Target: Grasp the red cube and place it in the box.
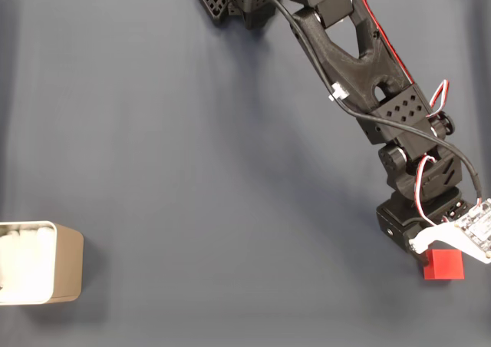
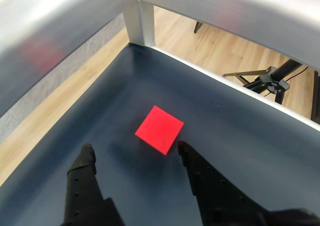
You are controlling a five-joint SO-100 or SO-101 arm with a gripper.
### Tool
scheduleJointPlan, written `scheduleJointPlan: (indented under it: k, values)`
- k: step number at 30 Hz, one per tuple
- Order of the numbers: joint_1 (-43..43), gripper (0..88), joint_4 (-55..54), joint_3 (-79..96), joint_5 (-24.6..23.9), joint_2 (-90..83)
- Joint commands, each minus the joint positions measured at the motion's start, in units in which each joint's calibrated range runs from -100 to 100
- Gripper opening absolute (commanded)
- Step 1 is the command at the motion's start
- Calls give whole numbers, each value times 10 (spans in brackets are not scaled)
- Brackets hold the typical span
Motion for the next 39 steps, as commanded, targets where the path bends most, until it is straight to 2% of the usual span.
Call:
scheduleJointPlan:
  k: [1, 39]
  values:
    - [-2, 387, -12, -43, -5, 0]
    - [-25, 387, -29, -152, -6, 74]
